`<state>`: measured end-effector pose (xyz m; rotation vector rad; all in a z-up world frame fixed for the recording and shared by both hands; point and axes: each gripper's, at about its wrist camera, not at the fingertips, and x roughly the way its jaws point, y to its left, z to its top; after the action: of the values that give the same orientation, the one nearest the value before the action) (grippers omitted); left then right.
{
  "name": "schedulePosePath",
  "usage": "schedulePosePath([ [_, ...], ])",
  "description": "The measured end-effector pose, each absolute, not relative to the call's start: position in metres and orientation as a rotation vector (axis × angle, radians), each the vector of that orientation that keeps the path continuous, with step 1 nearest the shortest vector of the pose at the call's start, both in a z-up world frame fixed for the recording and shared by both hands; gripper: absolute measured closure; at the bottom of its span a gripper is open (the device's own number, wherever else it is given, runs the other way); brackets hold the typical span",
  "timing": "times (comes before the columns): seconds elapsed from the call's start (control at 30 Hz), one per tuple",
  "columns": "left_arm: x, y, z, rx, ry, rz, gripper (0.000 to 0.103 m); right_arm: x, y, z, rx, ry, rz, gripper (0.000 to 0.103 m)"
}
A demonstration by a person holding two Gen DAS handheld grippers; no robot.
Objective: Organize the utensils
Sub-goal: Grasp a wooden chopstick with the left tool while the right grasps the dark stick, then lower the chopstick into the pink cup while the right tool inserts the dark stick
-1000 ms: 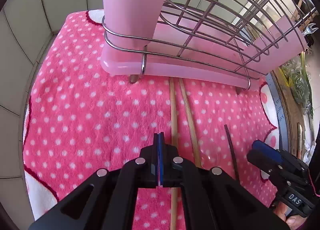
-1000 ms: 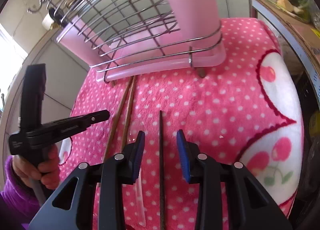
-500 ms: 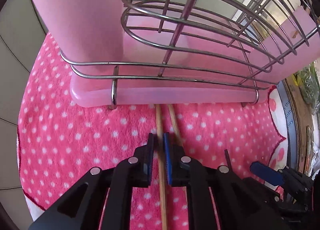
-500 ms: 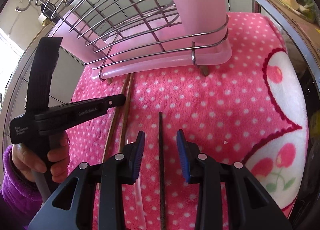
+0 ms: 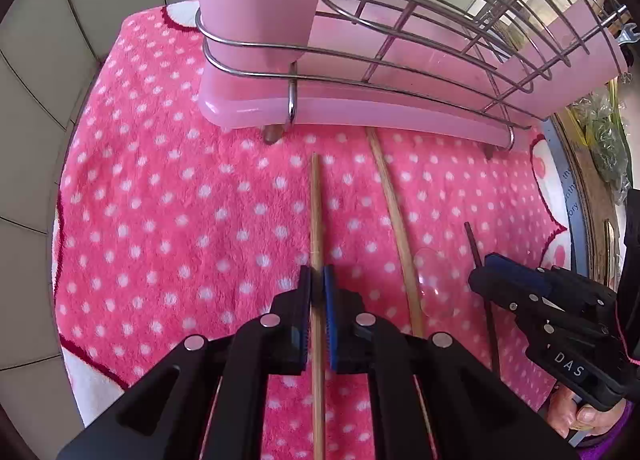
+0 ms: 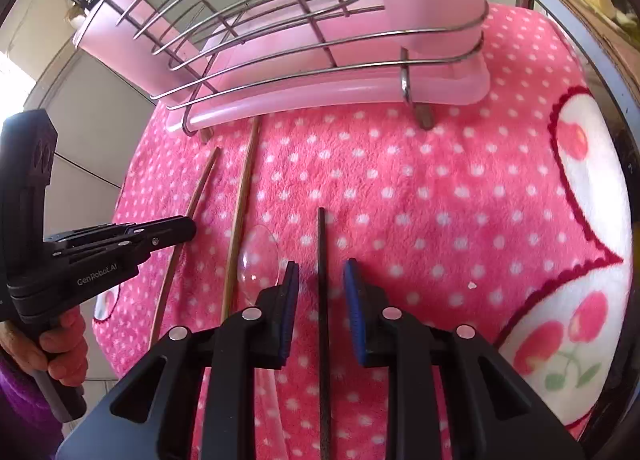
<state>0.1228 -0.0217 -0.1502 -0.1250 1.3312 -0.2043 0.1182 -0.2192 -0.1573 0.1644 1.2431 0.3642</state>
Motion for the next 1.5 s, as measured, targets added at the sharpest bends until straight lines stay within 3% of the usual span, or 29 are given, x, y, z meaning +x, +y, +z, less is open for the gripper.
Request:
schedulePosePath([
  [0.03, 0.125, -0.021, -0.151, -0.137, 1.343, -0.205, 0.097, 0.119, -0.216, -0.157, 0.133, 1.244, 0.349, 0.090],
  [0.13, 0.137, -0.022, -0.153, -0.160, 1.385, -0.208, 0.095, 0.122, -0.213, -0.158, 0.112, 1.244, 0.335, 0.095],
  [0.3, 0.147, -0.027, -0.157, -0.150, 1.424, -0.208, 0.095, 0.125, -0.227, -0.161, 0.177, 1.245, 0.346, 0.098],
  [0.53, 0.126, -0.025, -0.145, -0.124, 1.314, -0.253, 0.097, 0.109, -0.256, -0.146, 0.313, 1.159, 0.355, 0.098],
  [1.07, 0.033, 0.048, -0.006, -0.285, 0.684, -0.333, 0.097, 0.056, -0.291, -0.039, 0.385, 0.751, 0.356, 0.098],
  [1.5, 0.039, 0.086, 0.069, -0.417, 0.477, -0.365, 0.097, 0.060, -0.319, 0.049, 0.333, 0.541, 0.274, 0.098],
])
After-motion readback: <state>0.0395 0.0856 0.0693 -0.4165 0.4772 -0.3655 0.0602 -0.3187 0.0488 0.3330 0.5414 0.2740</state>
